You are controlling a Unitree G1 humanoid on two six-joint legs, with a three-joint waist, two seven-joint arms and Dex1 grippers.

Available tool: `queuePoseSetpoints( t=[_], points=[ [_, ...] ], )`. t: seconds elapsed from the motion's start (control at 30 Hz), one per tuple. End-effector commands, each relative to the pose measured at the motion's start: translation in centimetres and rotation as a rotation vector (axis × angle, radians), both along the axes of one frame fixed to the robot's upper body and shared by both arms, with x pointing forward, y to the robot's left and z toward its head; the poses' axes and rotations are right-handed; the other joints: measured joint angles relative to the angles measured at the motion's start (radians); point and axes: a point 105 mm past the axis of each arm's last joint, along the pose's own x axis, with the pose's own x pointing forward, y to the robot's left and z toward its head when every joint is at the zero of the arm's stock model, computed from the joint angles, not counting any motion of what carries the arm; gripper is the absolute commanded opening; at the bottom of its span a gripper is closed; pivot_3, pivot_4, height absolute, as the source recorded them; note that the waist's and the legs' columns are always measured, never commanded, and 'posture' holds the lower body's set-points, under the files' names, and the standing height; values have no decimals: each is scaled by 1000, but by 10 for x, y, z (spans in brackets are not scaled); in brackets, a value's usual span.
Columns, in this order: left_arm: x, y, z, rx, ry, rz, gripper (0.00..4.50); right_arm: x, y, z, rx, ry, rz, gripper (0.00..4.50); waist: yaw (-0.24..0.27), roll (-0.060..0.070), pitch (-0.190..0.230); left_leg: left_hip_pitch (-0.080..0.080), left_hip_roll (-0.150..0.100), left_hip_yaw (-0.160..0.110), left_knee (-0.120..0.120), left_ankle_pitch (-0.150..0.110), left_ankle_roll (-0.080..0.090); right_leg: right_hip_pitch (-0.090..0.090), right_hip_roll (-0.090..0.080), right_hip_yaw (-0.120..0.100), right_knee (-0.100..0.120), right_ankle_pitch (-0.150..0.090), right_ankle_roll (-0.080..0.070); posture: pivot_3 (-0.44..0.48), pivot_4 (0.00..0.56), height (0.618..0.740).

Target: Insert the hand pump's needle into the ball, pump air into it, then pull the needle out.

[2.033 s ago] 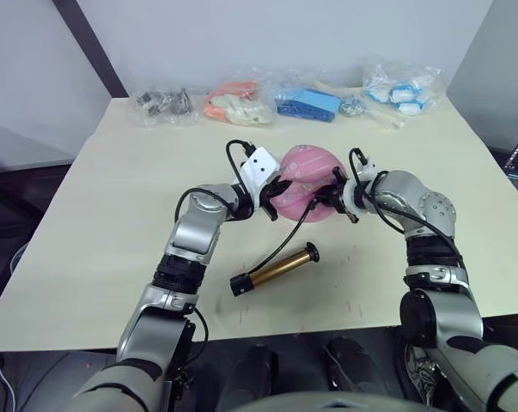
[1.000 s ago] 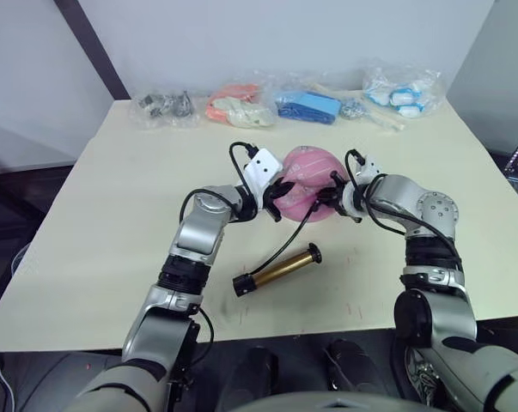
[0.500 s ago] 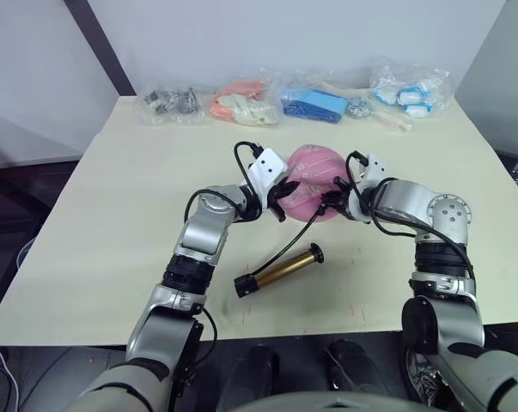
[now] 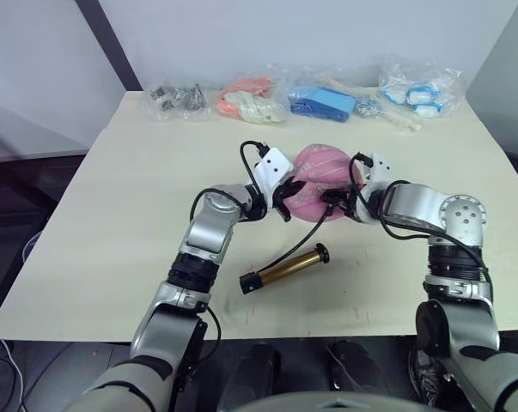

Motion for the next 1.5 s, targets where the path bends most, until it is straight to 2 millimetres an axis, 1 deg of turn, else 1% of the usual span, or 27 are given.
queuePoseSetpoints(
  t=[0.03,0.13,0.27,0.37,0.43,0.5,0.63,0.7,0.73,0.93,1.27,1.33,1.37,1.4,1.43,1.47,1.5],
  points=[
    [-6,-11,-23,36,72,-25,0,-8,4,16,-20,-96,72,3143,-1,0,0,0,0,0,0,0,0,0,0,-1,0,0,0,0,150,740],
    [-4,-11,-22,40,70,0,0,-13,1,22,-113,-178,126,3143,0,1,1,0,0,-1,0,0,0,0,0,-2,1,0,0,0,150,740],
    [0,-8,-20,40,71,55,0,-19,-1,24,-208,-261,172,3143,1,1,1,-1,-1,-3,1,0,0,1,-1,-4,0,0,0,0,150,740],
    [1,-7,-18,33,73,90,0,-23,0,23,-243,-299,195,3143,1,1,1,-1,-1,-4,1,0,0,1,-1,-5,0,0,0,0,150,740],
    [-2,-7,-19,32,78,102,0,-25,3,23,-245,-327,198,3143,0,1,1,-1,-1,-5,1,0,0,1,-1,-5,0,0,0,0,150,740],
    [-5,-8,-19,20,87,109,0,-27,5,22,-282,-357,200,3143,0,1,1,-1,-1,-5,1,0,0,1,-1,-5,0,0,0,0,150,740],
    [-9,-10,-21,13,96,112,0,-23,12,24,-274,-411,145,3143,-1,1,1,-1,-1,-6,1,1,-1,0,-1,-5,0,0,0,0,150,740],
    [-9,-10,-21,14,98,113,0,-21,13,21,-292,-420,121,3143,0,1,1,-2,-1,-6,0,1,-3,0,-1,-5,0,0,0,0,150,740],
    [-9,-9,-21,14,98,114,0,-20,12,20,-301,-423,114,3143,0,1,1,-2,-1,-6,0,3,-6,0,-1,-5,0,0,0,0,150,740],
    [-7,-10,-20,16,94,111,0,-15,14,18,-310,-448,75,3143,0,1,1,-3,-2,-6,0,4,-6,-1,-1,-5,0,0,0,0,150,740],
    [-5,-9,-20,18,88,106,0,-14,17,18,-297,-449,66,3143,1,1,1,-8,-2,-8,1,5,-9,-6,-1,-6,1,0,0,0,150,740],
    [-5,-9,-20,19,86,107,0,-14,17,18,-293,-452,61,2636,1,1,1,-8,-3,-8,1,5,-9,-6,-1,-6,1,0,0,0,150,740],
    [-5,-9,-20,19,86,107,0,-13,16,19,-294,-454,55,2570,1,1,1,-8,-3,-8,1,6,-10,-7,-1,-6,1,0,0,0,150,740],
    [-5,-9,-20,20,86,105,0,-13,15,19,-296,-456,52,2107,1,1,1,-8,-3,-8,1,6,-10,-7,-1,-6,2,0,0,0,150,740],
    [-6,-9,-21,21,86,105,0,-13,15,19,-299,-456,52,1742,1,1,1,-8,-3,-8,0,6,-10,-7,-1,-6,2,0,0,0,150,740],
    [-6,-9,-21,21,87,105,0,-13,14,19,-301,-458,50,1135,1,1,1,-8,-3,-8,0,6,-10,-7,-1,-6,2,0,0,0,150,740],
    [-6,-9,-22,22,87,105,0,-13,14,19,-300,-459,50,704,1,1,1,-8,-3,-8,0,6,-10,-7,-1,-6,2,0,0,0,150,740]
  ],
)
